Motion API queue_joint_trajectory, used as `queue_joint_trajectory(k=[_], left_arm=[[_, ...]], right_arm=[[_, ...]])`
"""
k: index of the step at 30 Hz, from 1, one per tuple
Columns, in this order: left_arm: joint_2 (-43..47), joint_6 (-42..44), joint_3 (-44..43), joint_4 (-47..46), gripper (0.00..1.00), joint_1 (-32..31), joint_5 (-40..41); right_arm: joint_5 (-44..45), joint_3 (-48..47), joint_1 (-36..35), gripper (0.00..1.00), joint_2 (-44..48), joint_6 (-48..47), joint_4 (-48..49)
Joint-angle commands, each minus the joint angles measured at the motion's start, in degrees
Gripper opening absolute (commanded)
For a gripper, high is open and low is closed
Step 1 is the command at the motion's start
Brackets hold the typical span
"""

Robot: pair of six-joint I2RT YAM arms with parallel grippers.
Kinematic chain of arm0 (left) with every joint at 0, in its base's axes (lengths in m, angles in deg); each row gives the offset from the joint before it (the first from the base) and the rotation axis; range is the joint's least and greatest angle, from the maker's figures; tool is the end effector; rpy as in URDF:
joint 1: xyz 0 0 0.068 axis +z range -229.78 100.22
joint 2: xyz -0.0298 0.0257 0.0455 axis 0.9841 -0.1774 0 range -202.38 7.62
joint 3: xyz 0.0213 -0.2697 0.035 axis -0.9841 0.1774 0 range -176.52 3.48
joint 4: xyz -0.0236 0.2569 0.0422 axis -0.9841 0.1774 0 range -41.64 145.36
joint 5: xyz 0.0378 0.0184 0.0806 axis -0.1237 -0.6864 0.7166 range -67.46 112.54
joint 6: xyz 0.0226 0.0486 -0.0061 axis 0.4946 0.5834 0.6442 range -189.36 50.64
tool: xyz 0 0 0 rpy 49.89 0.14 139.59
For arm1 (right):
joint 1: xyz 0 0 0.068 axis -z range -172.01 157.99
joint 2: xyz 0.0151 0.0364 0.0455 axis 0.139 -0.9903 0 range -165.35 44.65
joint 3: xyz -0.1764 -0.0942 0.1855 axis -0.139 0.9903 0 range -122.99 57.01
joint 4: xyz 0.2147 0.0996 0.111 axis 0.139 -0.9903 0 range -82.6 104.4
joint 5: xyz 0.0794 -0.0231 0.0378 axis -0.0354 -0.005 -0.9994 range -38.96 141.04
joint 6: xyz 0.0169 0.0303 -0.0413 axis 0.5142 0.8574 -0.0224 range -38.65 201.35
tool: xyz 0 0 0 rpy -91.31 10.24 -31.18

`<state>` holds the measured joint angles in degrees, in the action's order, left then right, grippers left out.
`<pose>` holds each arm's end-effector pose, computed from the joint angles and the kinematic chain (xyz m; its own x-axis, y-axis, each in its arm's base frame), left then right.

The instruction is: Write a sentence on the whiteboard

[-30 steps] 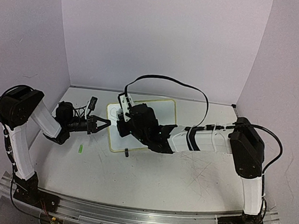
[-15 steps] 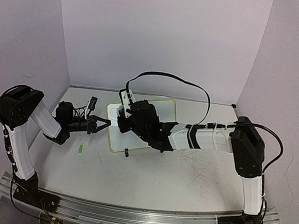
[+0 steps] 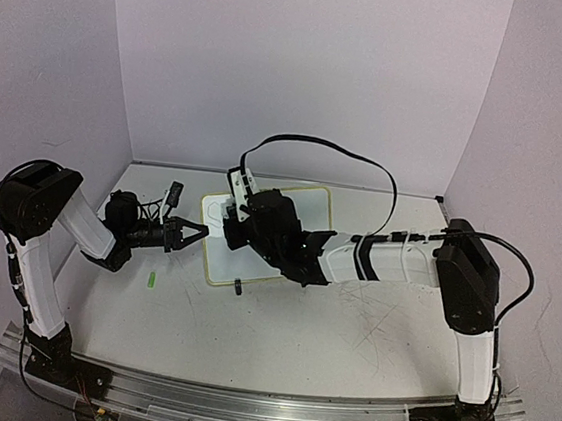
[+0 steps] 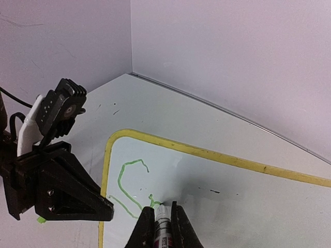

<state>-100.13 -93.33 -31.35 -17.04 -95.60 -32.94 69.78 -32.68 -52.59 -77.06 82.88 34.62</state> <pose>0.3029 -0.1164 0.1360 -0.4970 -0.0985 -0.8621 0.8081 0.3094 -0.5012 0.2573 0.4331 0.2369 -0.1182 -0.1584 -0.9803 -0.6676 0.7435 -0.0396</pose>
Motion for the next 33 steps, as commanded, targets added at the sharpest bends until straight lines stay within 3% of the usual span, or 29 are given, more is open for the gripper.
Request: queue_joint_trajectory(k=[1,16,33], left_arm=[[1.29,2.78,-0.91,2.06,0.00,-0.75,-0.39],[1.40,3.05,-1.03,2.51,0.00,-0.80,-0.35],[1.41,3.32,-1.29,3.11,0.00,-0.98,-0.48]], right_arm=[[3.35,1.46,1.44,0.00,3.11,0.07,0.61],[1.04,4.84,0.58,0.00,3.23,2.76,0.08],[3.17,-1.00,1.55,0.00,1.32,0.65,0.52]])
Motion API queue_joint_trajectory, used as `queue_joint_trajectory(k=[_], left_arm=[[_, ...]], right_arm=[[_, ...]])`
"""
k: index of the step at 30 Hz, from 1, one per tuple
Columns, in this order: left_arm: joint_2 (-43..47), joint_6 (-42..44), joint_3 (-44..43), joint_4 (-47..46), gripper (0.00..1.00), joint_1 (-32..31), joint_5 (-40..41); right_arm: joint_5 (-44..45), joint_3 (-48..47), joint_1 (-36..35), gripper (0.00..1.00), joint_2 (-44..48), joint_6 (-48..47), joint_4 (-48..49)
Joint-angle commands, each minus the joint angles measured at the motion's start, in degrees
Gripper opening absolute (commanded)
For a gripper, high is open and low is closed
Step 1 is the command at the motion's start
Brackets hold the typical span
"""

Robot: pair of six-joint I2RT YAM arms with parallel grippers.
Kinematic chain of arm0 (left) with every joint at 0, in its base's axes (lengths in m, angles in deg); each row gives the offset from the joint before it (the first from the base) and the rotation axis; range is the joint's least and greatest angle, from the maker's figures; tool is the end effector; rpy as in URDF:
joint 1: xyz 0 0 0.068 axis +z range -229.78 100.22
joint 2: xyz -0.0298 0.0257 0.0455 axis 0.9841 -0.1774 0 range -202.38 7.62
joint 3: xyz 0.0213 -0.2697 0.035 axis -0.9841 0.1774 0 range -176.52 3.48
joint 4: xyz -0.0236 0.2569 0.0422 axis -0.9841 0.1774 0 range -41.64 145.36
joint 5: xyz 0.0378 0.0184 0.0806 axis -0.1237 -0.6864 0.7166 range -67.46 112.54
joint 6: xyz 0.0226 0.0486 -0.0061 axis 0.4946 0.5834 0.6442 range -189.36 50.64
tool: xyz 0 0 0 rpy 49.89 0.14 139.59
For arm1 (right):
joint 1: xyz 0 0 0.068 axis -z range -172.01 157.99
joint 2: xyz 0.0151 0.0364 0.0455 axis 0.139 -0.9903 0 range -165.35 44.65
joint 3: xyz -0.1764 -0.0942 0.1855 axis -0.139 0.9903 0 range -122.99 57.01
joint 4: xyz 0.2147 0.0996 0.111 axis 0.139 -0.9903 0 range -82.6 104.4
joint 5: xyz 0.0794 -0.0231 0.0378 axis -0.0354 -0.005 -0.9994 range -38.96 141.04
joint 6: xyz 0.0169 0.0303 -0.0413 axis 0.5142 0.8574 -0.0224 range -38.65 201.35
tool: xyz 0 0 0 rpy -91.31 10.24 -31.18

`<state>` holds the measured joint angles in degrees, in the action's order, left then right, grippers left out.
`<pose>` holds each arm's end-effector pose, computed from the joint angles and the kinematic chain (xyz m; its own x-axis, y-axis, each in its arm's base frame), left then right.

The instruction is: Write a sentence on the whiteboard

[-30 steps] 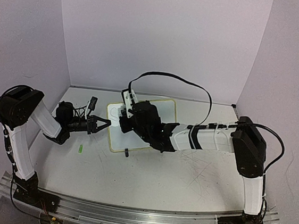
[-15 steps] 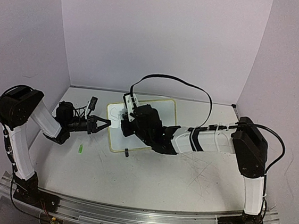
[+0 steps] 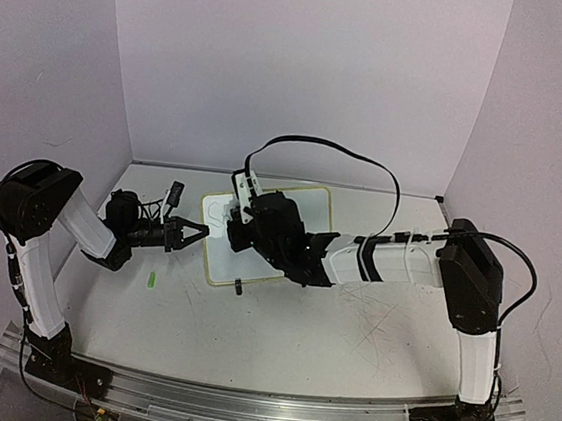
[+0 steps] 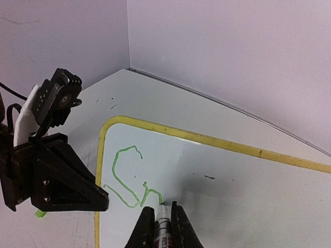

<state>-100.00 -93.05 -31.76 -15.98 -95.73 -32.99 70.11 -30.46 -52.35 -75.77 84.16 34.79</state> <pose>0.3039 -0.1174 0.1366 -0.5009 -0.0934 -0.8604 0.8071 0.3085 -0.5034 0.2560 0.4260 0.2347 -0.1399 -0.1523 -0.9784 -0.6575 0.7531 -0.0232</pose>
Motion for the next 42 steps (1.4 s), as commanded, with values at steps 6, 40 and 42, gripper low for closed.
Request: queue_joint_trajectory(k=[6,40,42], left_arm=[[1.16,3.29,-0.99,2.36,0.00,-0.89,-0.31],[1.23,4.25,-1.14,3.81,0.00,-0.95,0.16],[1.18,4.26,-1.23,3.87,0.00,-0.94,0.11]], right_arm=[[4.32,-2.83,1.66,0.00,0.57,-0.52,0.12],[0.71,1.54,1.24,0.00,6.84,2.09,1.81],[0.40,1.62,1.61,0.00,6.71,2.13,2.21]])
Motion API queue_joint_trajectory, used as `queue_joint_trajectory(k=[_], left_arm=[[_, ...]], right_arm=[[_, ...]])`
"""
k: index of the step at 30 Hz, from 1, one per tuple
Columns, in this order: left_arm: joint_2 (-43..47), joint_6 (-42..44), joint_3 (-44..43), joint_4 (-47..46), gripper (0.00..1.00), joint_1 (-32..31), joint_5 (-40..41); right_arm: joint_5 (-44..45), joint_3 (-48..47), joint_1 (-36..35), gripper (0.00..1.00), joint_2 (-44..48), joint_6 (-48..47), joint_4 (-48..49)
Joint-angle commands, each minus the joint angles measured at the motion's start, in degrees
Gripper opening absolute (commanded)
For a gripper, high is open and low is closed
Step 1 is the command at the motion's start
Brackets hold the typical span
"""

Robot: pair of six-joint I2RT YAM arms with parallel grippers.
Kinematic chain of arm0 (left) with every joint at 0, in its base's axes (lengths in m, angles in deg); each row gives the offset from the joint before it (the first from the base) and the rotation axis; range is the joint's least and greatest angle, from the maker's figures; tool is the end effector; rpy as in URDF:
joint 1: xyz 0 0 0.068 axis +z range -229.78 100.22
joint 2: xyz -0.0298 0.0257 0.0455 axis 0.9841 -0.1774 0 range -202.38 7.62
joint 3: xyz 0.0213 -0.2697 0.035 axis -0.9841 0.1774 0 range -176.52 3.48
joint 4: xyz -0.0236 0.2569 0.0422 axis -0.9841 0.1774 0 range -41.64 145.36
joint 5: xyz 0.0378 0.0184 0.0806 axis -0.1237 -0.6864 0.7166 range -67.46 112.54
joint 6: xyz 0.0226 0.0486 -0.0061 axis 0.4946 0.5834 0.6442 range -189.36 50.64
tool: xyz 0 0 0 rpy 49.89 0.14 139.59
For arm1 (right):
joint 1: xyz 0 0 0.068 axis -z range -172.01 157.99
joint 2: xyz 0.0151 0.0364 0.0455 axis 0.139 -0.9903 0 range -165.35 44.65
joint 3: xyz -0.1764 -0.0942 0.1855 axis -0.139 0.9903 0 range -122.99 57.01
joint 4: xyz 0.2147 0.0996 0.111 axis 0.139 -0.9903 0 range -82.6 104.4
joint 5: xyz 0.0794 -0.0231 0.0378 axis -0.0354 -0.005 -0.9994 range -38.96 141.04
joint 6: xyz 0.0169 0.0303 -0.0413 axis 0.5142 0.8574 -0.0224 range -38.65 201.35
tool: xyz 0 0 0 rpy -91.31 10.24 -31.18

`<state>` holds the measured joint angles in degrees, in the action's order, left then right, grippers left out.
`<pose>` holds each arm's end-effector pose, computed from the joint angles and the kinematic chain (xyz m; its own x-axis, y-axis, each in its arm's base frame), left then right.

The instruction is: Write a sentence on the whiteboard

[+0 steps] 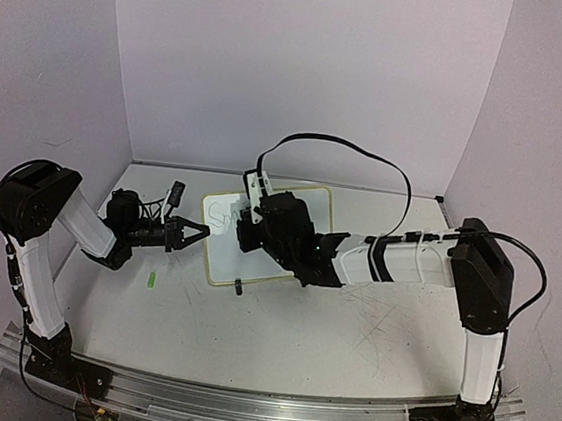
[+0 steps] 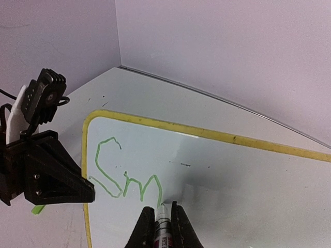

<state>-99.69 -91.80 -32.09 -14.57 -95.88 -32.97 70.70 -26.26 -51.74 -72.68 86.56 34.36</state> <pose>0.3045 -0.1185 0.1372 -0.4946 -0.0823 -0.8652 0.8123 0.3104 -0.4938 0.2533 0.4103 0.2342 -0.1811 -0.1409 -0.9733 -0.6351 0.7724 0.0064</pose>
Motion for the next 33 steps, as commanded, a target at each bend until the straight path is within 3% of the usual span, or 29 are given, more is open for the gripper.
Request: queue_joint_trajectory(k=[1,33], left_arm=[[0.94,3.02,-0.90,2.54,0.00,-0.78,0.09],[1.28,3.63,-0.99,3.50,0.00,-0.87,0.24]], right_arm=[[-0.16,-2.67,1.16,0.00,3.59,-0.37,2.72],[1.59,-5.11,2.18,0.00,-0.63,-0.23,0.06]])
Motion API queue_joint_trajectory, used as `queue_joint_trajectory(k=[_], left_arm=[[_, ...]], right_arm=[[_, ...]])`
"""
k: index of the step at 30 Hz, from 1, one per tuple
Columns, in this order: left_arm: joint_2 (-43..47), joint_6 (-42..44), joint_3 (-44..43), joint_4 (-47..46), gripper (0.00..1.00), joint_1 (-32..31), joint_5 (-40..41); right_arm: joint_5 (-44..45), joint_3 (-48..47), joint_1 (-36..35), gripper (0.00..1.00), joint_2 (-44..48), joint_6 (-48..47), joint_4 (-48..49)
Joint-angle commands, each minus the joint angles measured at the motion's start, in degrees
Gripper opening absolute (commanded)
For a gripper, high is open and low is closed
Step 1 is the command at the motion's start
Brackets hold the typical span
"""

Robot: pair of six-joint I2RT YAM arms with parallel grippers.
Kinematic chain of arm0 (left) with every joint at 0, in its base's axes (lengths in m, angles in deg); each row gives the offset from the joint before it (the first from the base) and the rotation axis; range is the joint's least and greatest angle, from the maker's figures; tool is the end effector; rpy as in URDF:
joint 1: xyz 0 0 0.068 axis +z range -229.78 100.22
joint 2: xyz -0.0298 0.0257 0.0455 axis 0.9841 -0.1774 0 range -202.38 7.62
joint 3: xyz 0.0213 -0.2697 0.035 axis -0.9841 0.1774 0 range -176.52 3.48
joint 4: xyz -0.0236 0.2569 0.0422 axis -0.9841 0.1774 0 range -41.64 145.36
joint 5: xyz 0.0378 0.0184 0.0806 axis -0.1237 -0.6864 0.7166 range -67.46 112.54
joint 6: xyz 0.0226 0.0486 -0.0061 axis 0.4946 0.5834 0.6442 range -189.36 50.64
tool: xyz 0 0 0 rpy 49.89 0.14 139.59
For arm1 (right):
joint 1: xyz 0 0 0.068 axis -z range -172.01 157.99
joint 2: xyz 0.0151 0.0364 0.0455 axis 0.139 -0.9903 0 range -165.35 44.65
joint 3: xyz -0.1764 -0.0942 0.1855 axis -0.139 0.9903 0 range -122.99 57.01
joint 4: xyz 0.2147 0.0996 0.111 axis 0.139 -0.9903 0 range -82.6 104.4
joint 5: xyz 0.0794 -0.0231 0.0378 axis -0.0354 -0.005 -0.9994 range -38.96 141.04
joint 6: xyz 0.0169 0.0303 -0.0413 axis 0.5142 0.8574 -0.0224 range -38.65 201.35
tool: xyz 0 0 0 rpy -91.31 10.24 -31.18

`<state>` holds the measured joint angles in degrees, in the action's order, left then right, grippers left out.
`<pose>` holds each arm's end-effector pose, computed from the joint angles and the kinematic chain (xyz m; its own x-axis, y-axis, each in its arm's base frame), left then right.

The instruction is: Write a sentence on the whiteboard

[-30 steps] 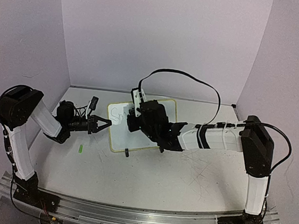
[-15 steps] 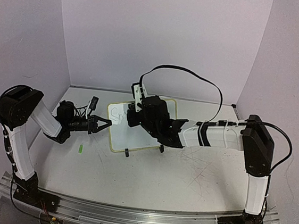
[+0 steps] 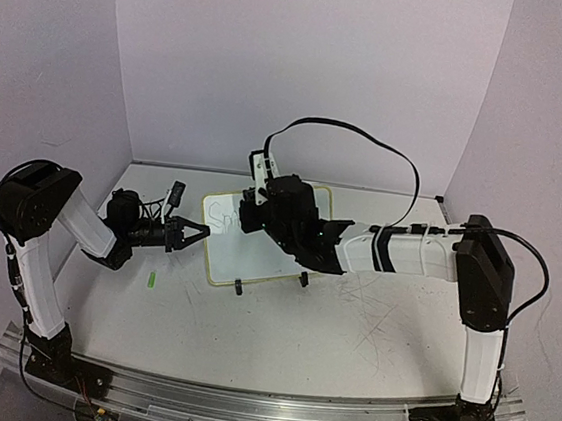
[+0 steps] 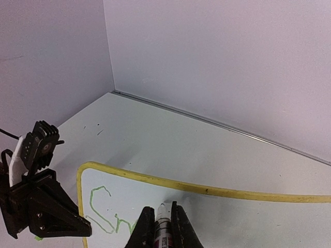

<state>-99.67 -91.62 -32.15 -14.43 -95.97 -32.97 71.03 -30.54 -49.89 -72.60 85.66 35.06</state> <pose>0.3045 -0.1190 0.1373 -0.4930 -0.0803 -0.8663 0.8138 0.3096 -0.4918 0.2705 0.4081 0.2619 -0.1296 -0.0737 -0.9888 -0.6085 0.7933 0.0206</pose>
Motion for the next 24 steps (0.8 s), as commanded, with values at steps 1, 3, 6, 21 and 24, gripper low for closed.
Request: queue_joint_trajectory(k=[1,3,6,21,24], left_arm=[[1.27,3.45,-0.93,3.36,0.00,-0.78,0.26],[1.27,3.45,-0.89,3.37,0.00,-0.78,0.28],[1.28,3.45,-1.01,3.44,0.00,-0.84,0.21],[1.20,3.65,-1.26,3.73,0.00,-0.88,0.17],[1.20,3.72,-1.17,3.78,0.00,-0.87,0.26]], right_arm=[[1.24,-0.75,0.35,0.00,-0.82,0.84,-0.93],[1.52,-0.24,0.39,0.00,-0.85,1.12,-1.24],[2.17,-0.05,0.44,0.00,-0.96,1.38,-1.71],[2.15,-1.25,0.35,0.00,-1.54,0.58,-3.47],[0.45,-0.64,-0.16,0.00,0.82,-0.09,-2.27]])
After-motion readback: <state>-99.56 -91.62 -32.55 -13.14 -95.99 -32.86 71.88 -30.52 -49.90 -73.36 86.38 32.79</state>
